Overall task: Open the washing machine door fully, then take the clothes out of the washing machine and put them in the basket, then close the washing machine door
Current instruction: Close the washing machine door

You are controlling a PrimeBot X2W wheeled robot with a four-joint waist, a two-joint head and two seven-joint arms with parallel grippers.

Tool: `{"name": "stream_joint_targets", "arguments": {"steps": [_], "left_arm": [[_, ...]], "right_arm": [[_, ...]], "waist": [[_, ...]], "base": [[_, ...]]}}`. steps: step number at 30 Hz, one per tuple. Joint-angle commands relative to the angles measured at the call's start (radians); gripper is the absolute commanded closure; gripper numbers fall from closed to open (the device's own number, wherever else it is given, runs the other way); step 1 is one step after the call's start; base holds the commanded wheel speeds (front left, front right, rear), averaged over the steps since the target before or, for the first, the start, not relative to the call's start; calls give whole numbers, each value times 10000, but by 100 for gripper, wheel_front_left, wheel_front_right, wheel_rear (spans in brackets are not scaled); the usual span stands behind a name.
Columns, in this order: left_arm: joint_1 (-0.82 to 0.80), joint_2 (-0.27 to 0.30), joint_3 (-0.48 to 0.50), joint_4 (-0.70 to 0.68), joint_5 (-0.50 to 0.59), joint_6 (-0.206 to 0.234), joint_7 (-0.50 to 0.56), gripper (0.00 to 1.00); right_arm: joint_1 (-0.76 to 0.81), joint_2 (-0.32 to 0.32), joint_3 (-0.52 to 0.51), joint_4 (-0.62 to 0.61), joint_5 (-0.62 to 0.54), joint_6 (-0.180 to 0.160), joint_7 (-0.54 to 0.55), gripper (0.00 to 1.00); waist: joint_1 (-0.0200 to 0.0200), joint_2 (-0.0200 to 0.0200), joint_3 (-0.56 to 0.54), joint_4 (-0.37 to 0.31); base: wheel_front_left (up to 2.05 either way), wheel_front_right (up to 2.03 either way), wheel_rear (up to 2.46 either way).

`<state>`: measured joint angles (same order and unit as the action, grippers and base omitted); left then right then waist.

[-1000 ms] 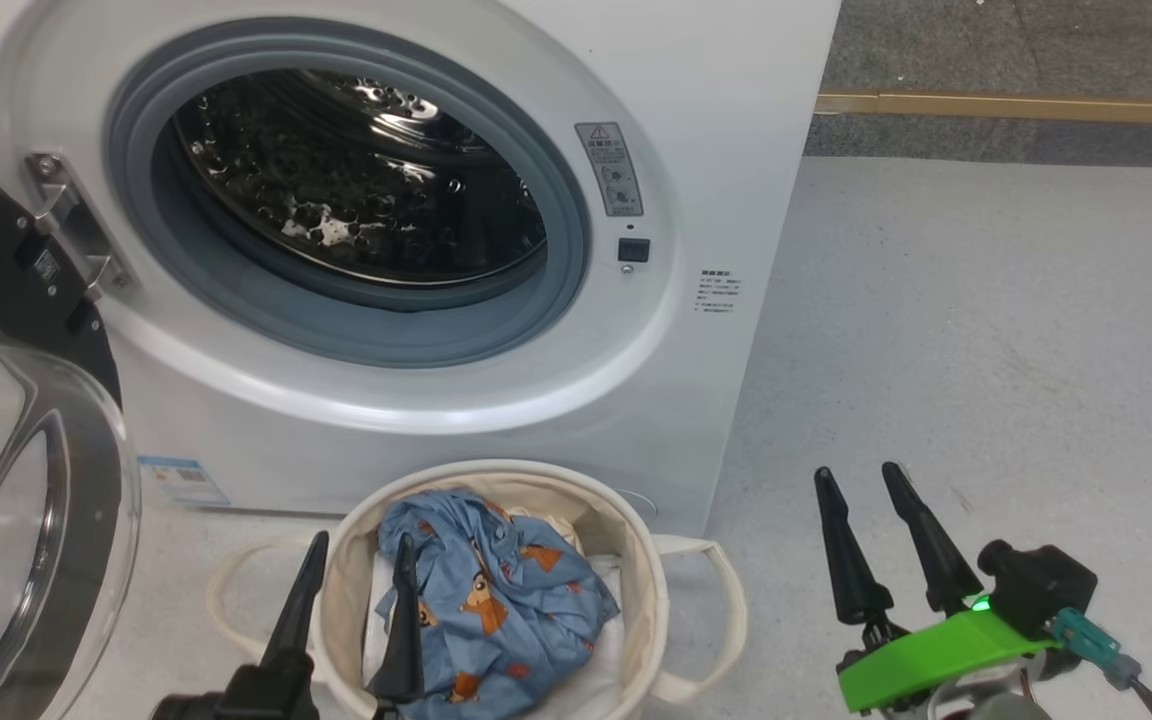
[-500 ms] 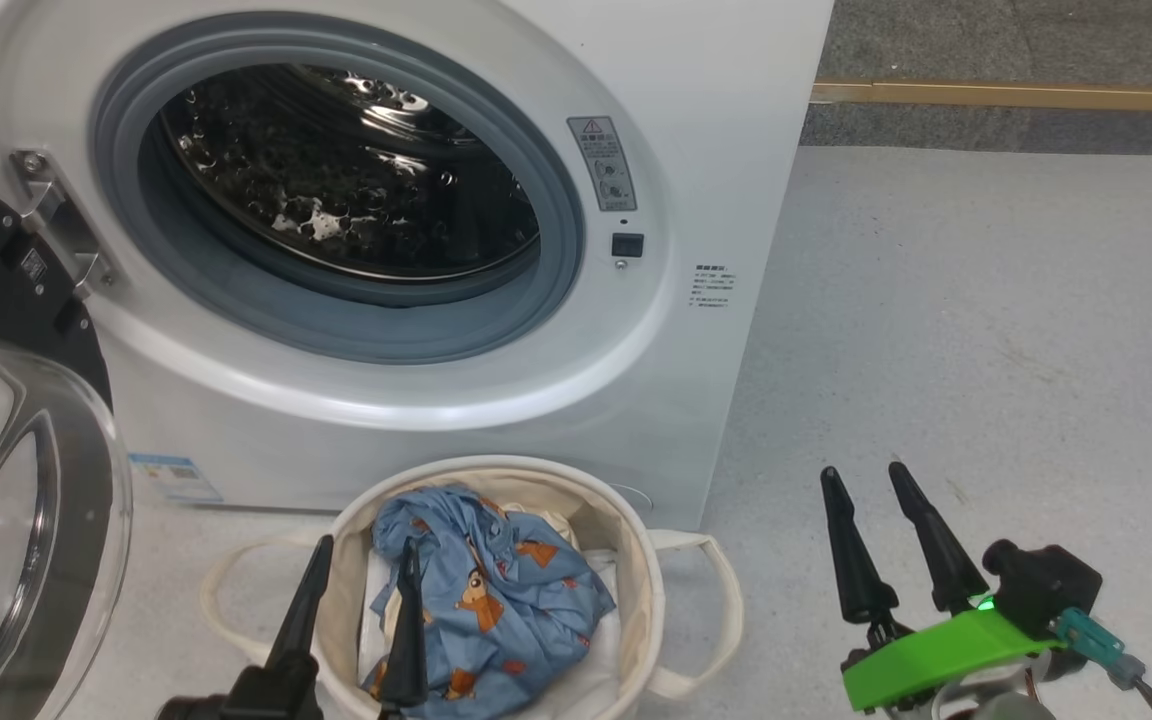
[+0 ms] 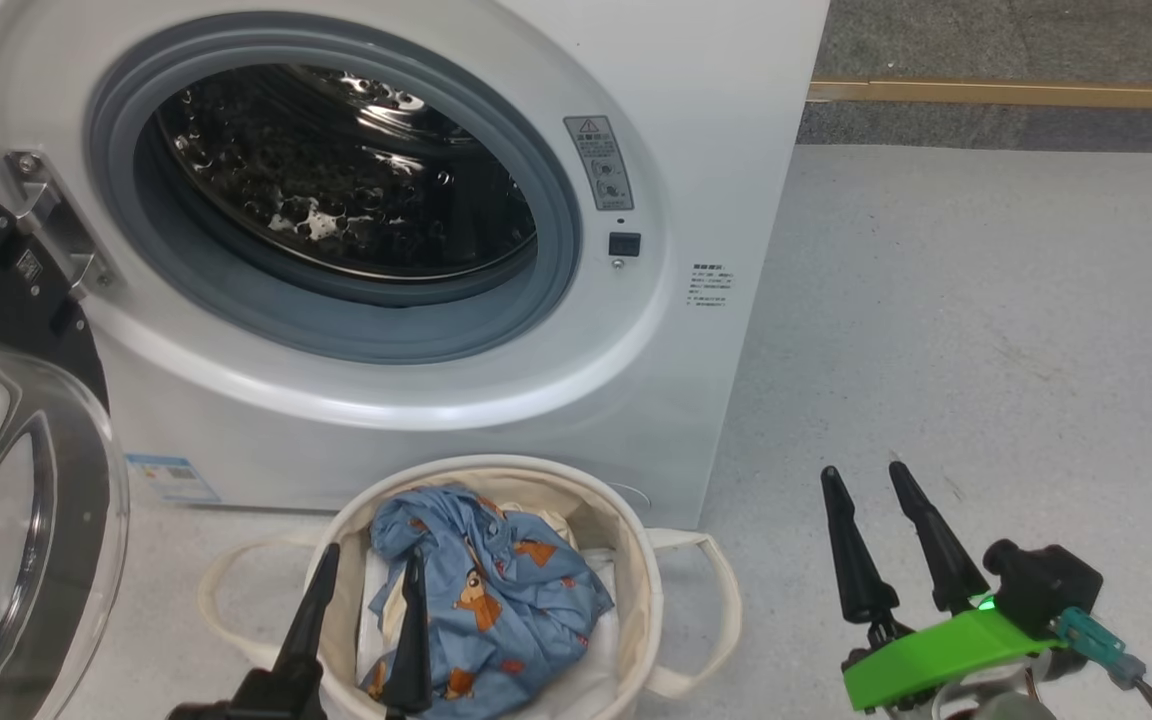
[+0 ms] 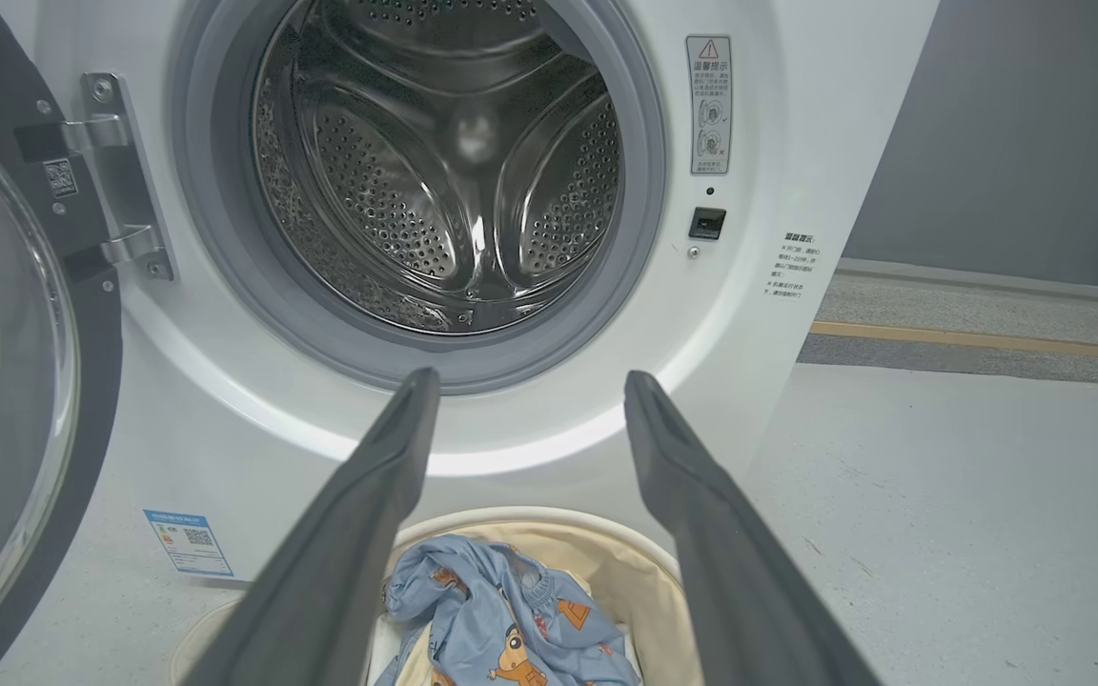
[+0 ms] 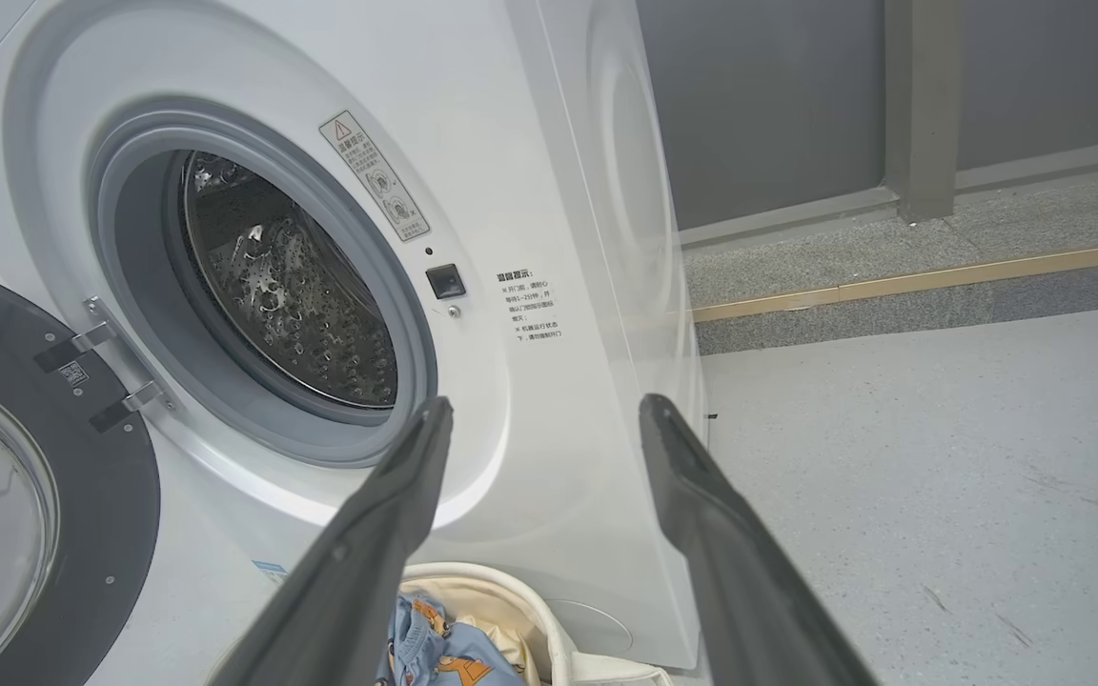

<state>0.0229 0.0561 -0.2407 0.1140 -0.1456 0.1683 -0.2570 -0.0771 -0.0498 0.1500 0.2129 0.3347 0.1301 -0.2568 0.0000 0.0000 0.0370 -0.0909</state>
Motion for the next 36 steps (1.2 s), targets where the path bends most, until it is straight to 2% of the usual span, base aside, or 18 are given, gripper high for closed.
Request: {"name": "stream_joint_targets", "arguments": {"steps": [1, 12, 18, 23, 30, 36], "left_arm": [[-318, -58, 276, -263, -99, 101, -47, 0], [-364, -58, 152, -164, -141, 114, -47, 0], [-367, -58, 143, -127, -503, 17, -47, 0], [-437, -58, 242, -125, -655, 123, -47, 0], [-448, -59, 261, -140, -582, 124, -47, 0], [-441, -59, 209, -124, -546, 129, -47, 0]], "right_arm": [[-351, -4, 192, -311, -40, 6, -49, 0], [-380, -4, 239, -372, 34, 6, -49, 0], [-387, -4, 240, -388, 51, 6, -49, 0], [-408, -4, 230, -382, 59, 6, -49, 0], [-415, -4, 213, -337, 54, 6, -49, 0], [-410, -4, 226, -299, 18, 6, -49, 0]], "waist": [[0, 0, 8, 5], [0, 0, -13, -12], [0, 0, 11, -17], [0, 0, 72, -17], [0, 0, 121, 3], [0, 0, 73, 40]], "base": [[0, 0, 0], [0, 0, 0], [0, 0, 0], [-16, 9, 7], [-125, 54, 71], [-204, 152, 53]]}}
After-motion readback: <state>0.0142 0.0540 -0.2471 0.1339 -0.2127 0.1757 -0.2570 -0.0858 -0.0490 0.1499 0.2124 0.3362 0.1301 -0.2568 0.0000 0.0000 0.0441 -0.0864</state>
